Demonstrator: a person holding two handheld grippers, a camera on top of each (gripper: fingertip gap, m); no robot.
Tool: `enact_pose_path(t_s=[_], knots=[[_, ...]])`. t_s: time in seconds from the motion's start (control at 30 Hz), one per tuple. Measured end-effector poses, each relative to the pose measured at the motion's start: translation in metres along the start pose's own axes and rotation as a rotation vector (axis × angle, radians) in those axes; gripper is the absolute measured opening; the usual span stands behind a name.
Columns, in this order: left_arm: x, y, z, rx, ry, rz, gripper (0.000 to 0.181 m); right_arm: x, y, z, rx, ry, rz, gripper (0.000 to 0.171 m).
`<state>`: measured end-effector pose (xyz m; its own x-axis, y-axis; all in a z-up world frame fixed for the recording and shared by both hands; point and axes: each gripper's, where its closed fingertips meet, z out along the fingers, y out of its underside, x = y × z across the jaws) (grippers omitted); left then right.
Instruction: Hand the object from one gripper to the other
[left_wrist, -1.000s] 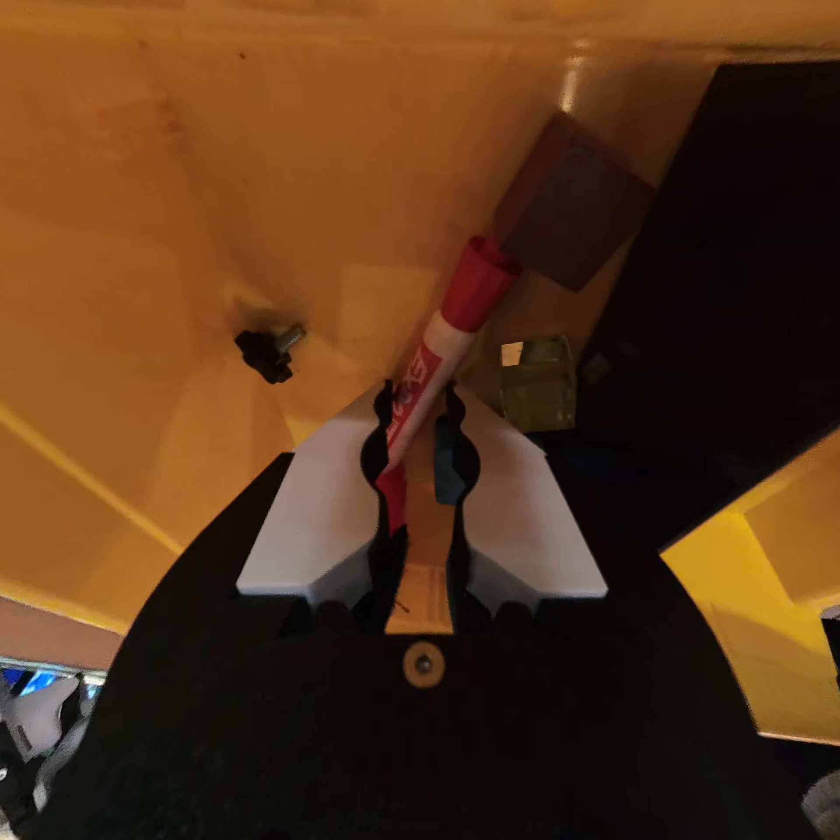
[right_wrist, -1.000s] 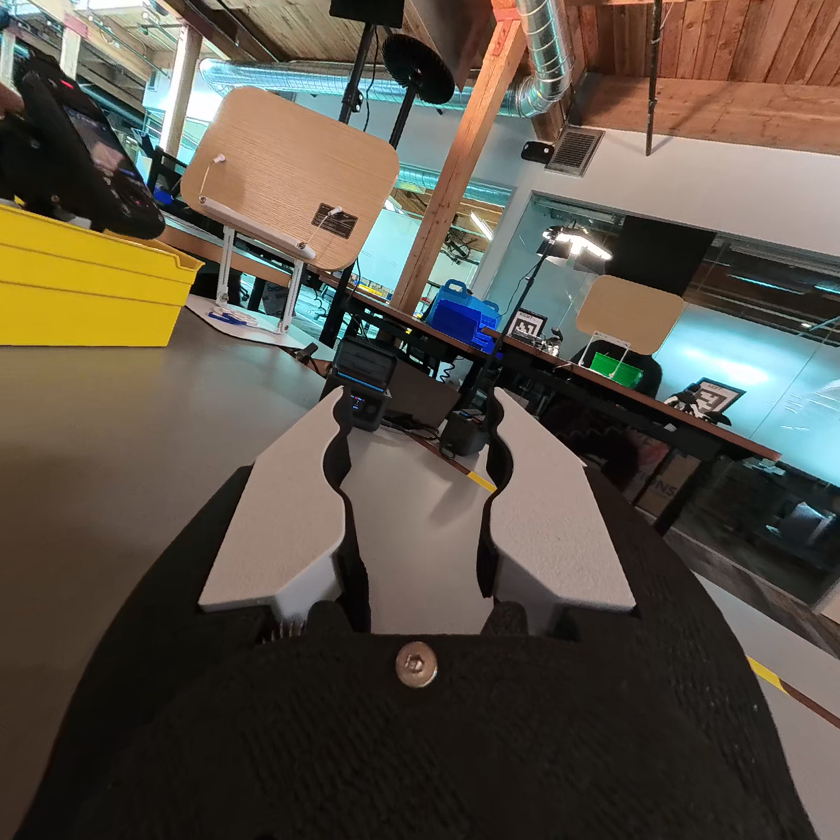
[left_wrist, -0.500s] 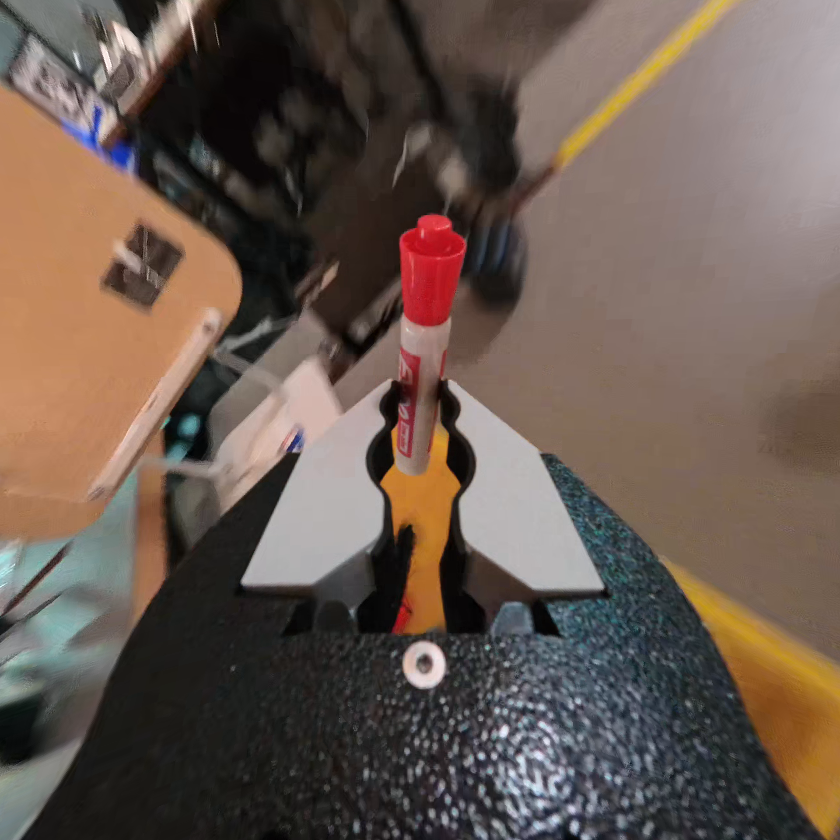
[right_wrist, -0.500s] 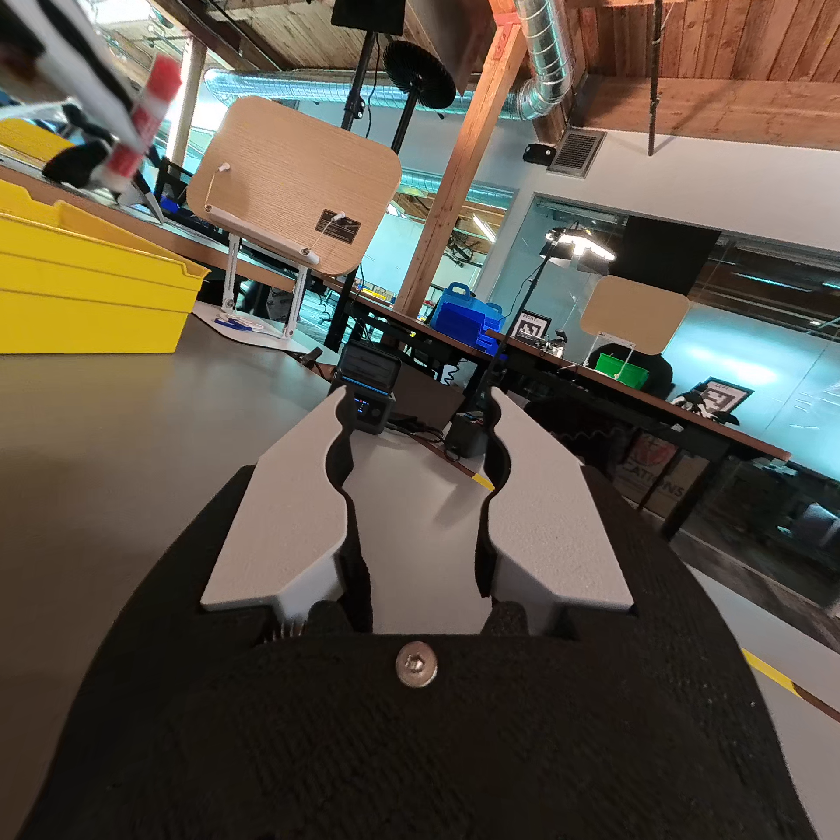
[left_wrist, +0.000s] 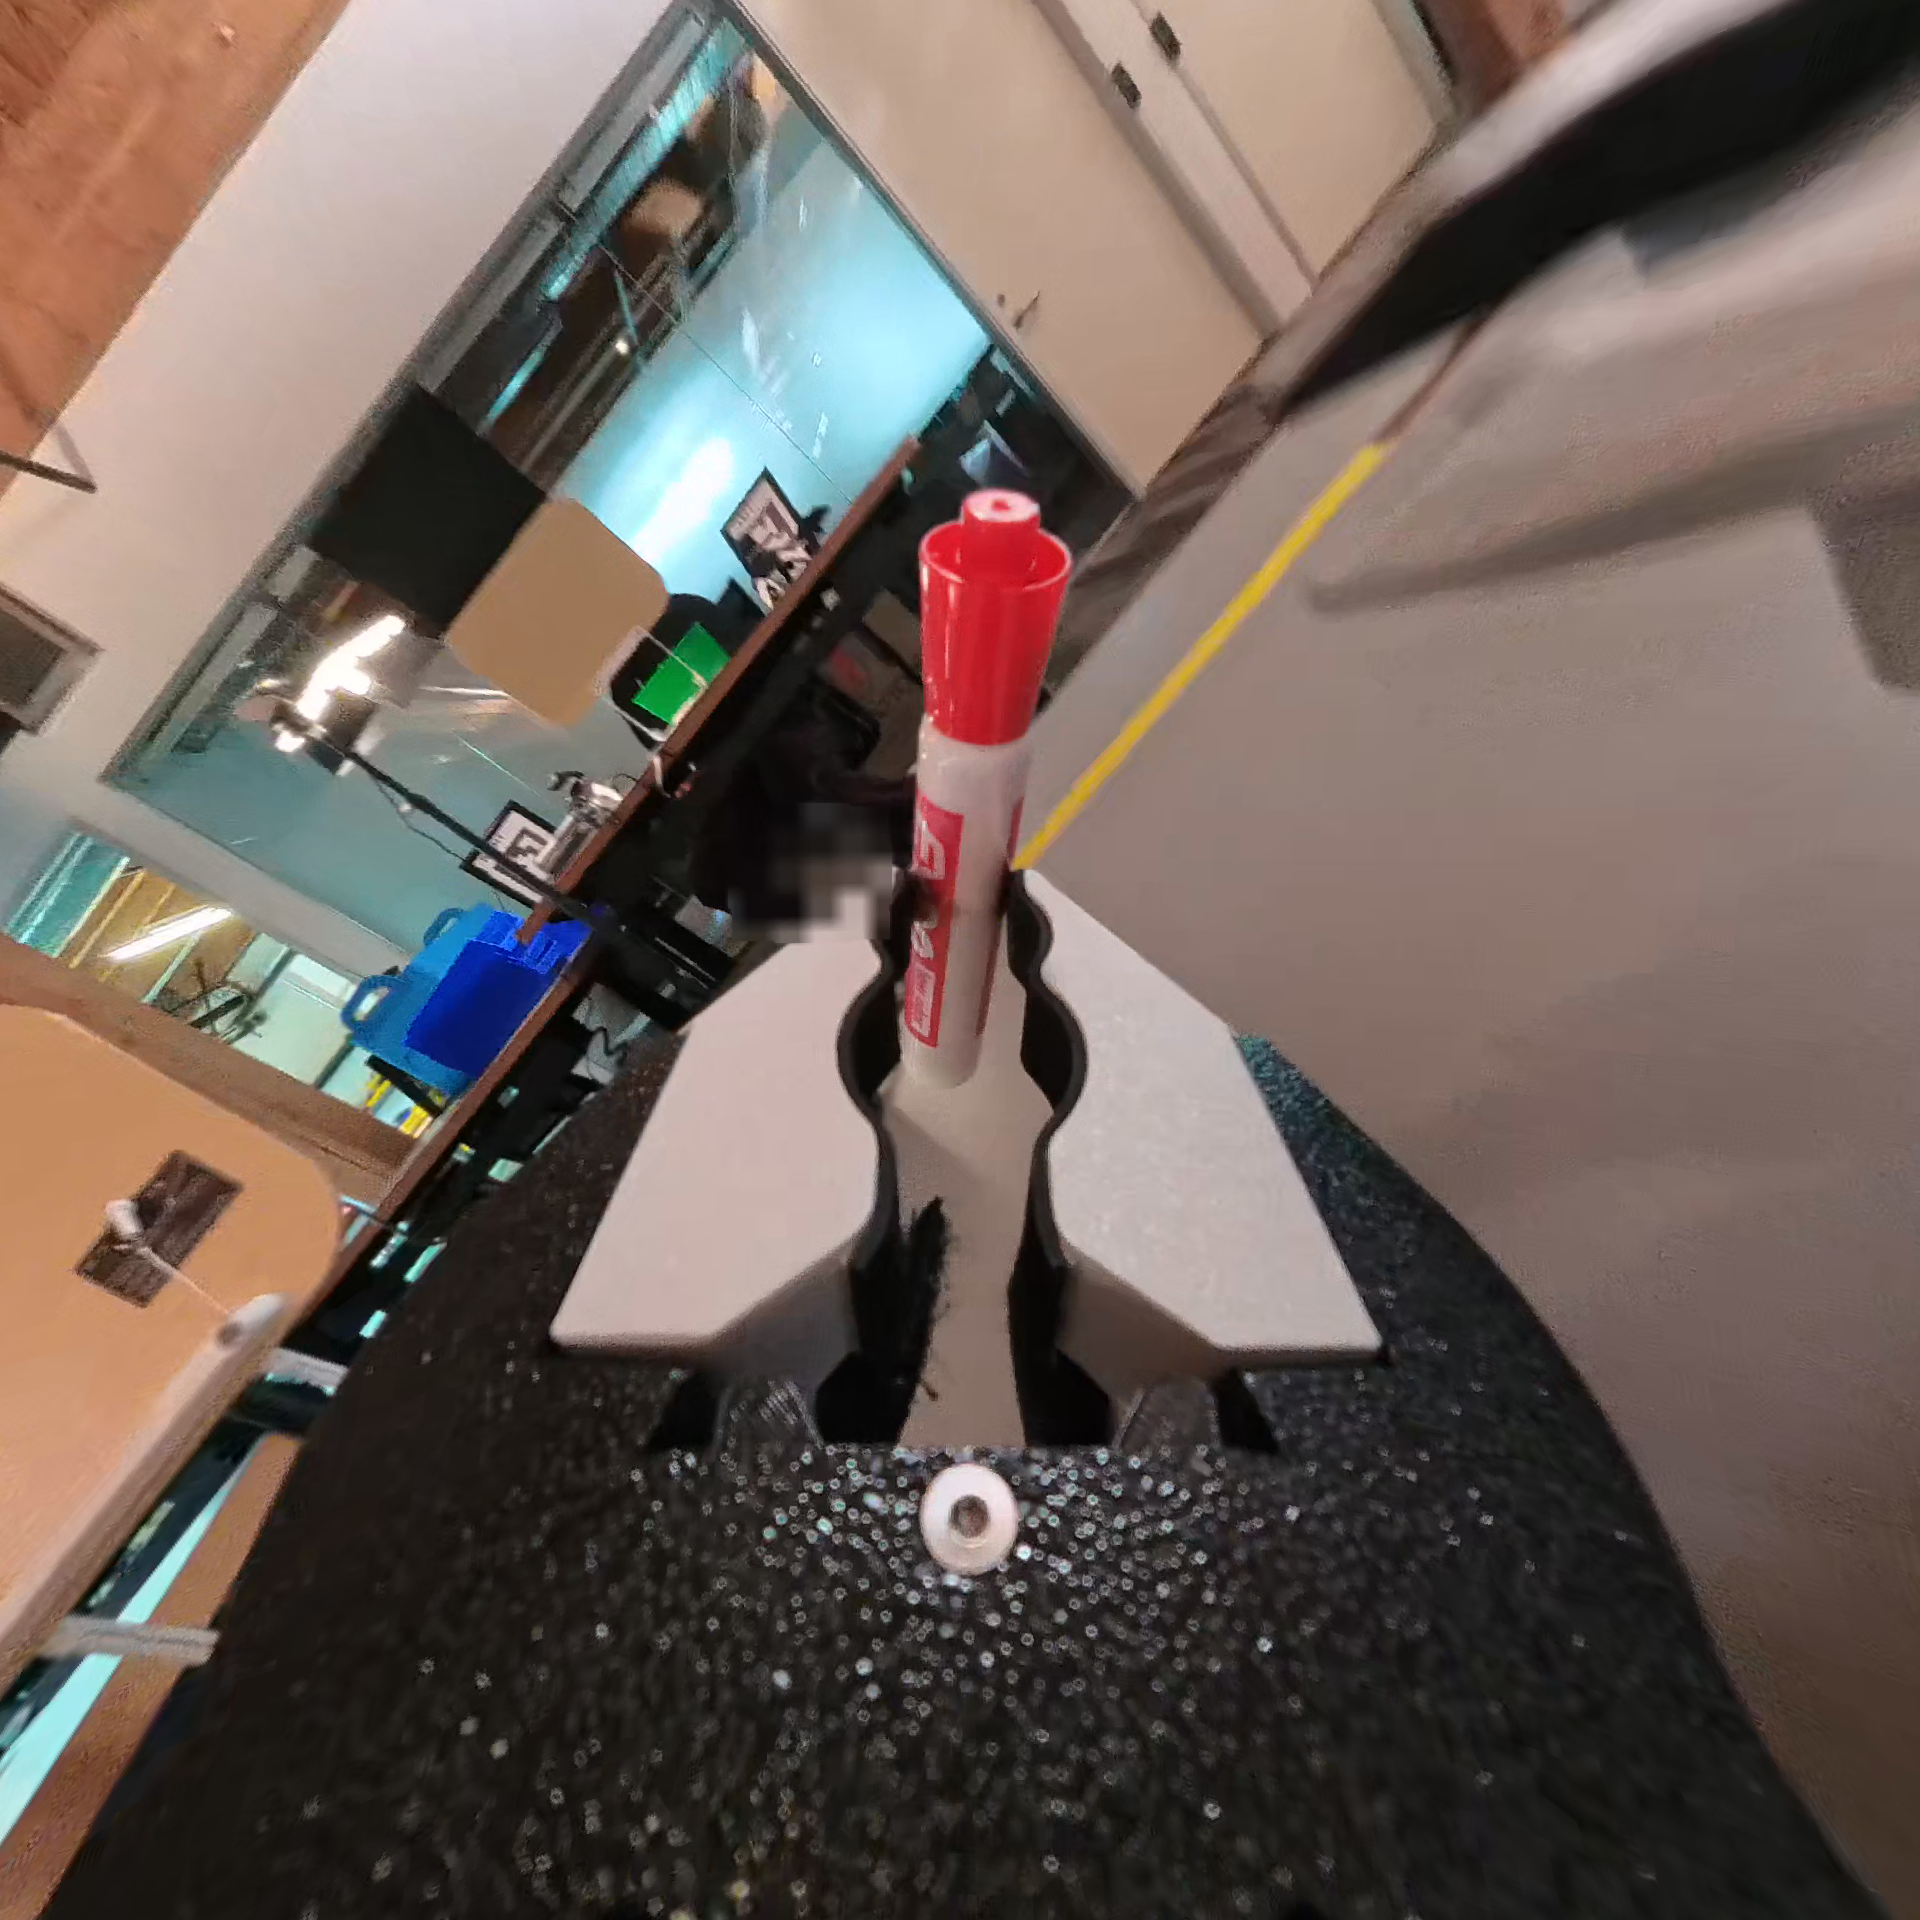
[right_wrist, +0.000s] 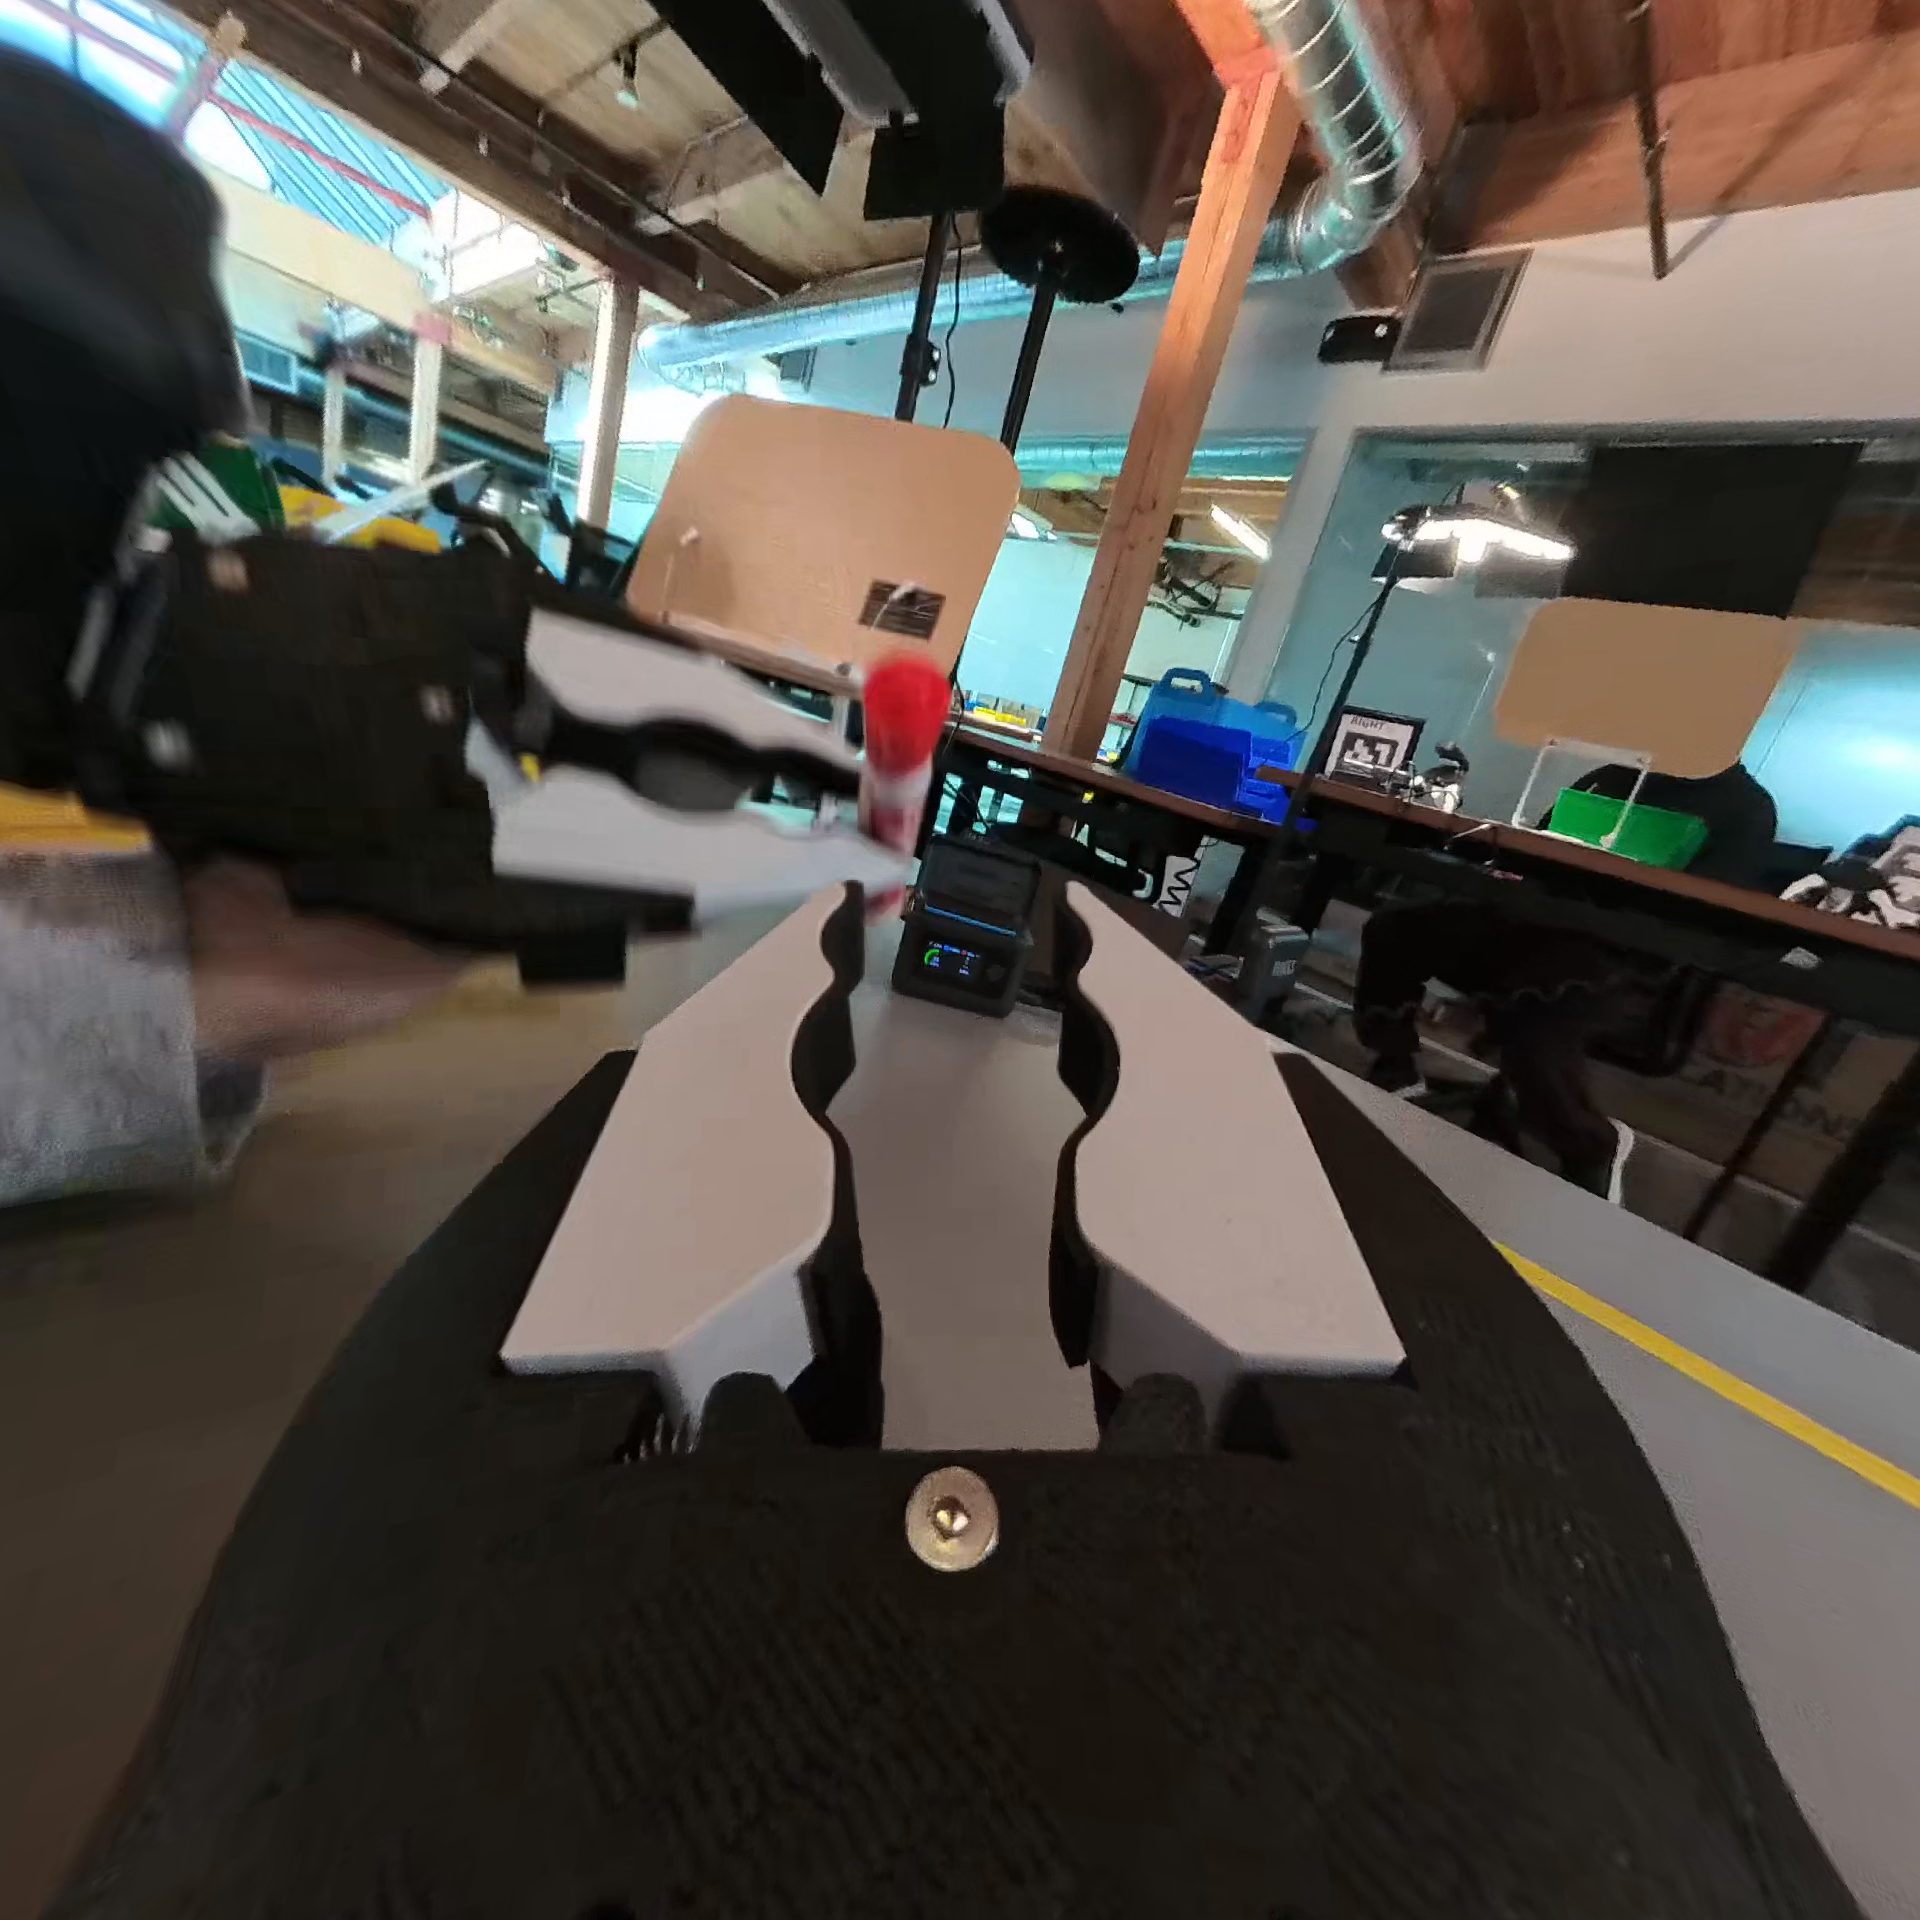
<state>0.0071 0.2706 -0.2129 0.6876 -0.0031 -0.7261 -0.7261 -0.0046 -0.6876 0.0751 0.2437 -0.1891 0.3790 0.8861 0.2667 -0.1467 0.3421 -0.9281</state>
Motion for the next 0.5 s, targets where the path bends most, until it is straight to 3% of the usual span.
enact_pose_path(t_s=[0.13,0.23,0.5], knots=[[0.030,0.012,0.009,-0.042,0.080,0.127,0.016,-0.010,0.014,0.008,-0.114,-0.080,0.052,0.034],[0.038,0.018,0.010,-0.062,0.121,0.156,0.016,-0.006,0.029,0.011,-0.206,-0.038,-0.023,0.032],[0.040,0.012,0.009,-0.026,0.133,0.256,0.017,0.009,0.037,0.010,-0.248,0.019,0.002,0.032]])
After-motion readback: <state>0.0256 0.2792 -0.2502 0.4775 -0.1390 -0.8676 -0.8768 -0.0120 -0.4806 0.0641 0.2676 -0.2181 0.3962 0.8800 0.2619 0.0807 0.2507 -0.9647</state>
